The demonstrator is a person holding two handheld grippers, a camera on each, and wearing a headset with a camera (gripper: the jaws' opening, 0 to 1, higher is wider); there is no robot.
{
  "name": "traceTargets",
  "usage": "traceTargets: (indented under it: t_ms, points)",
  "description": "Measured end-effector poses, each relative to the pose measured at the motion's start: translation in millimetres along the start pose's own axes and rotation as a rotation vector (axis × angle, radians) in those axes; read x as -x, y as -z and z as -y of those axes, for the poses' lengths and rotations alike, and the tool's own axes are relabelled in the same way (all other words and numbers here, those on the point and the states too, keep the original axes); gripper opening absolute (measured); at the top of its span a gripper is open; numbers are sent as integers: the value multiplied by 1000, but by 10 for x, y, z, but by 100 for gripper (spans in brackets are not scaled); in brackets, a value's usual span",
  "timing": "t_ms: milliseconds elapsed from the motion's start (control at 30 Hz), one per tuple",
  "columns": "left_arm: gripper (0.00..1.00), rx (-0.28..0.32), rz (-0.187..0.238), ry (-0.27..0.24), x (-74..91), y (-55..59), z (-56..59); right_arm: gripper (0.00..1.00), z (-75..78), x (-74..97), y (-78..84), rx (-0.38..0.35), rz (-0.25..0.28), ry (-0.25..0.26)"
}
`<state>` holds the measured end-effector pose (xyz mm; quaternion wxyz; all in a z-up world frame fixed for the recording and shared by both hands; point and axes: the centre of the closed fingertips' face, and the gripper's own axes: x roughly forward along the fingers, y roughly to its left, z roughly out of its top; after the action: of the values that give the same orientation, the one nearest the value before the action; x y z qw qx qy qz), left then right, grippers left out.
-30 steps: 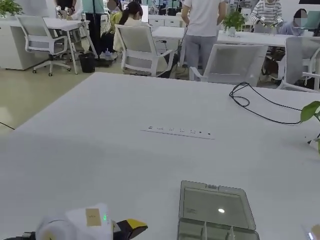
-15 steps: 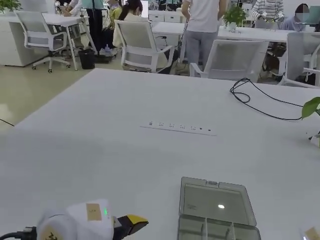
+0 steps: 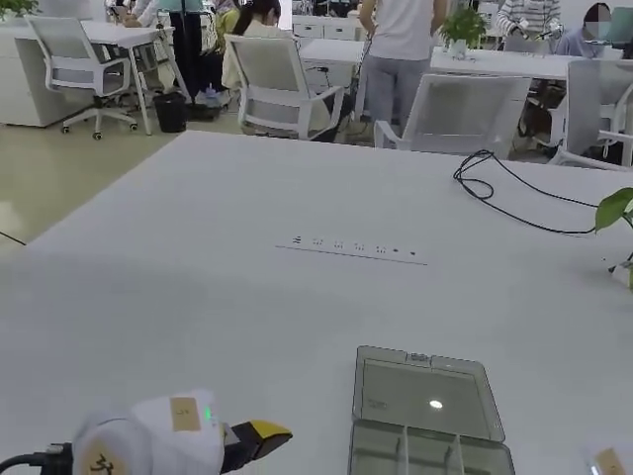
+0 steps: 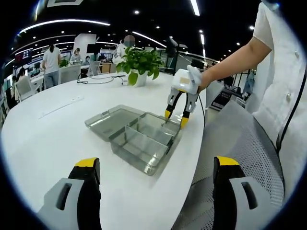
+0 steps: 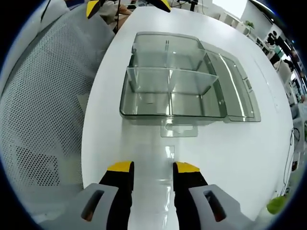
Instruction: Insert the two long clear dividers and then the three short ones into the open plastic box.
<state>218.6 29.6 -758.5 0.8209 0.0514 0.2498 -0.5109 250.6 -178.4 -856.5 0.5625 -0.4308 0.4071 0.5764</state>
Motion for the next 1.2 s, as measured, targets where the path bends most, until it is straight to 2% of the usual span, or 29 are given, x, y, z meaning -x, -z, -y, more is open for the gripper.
traceTargets:
  t_ms: [400, 500, 833, 933, 1033, 1167, 1200]
  points:
    - [100, -5, -5, -1, 12, 3, 8, 33, -19, 24, -9, -8, -9, 8]
    - [100, -9, -3, -2, 19, -14, 4, 33, -9, 87, -44, -29, 7, 27]
    - [100, -17, 7, 5, 17, -80, 3, 33, 38, 306, 22, -79, 22, 90]
    - [100, -5, 20, 5, 20, -139, -7, 33, 57, 441, -24, -90, 44, 119]
    - [100, 17, 54, 4, 17, -241, -22, 33, 81, 570, -108, -89, 68, 150]
    - [97, 98, 76, 6, -10, -373, -24, 33, 102, 759, -293, -77, 108, 192]
    - [96, 97, 89, 7, -15, -414, -27, 33, 104, 796, -338, -74, 116, 201]
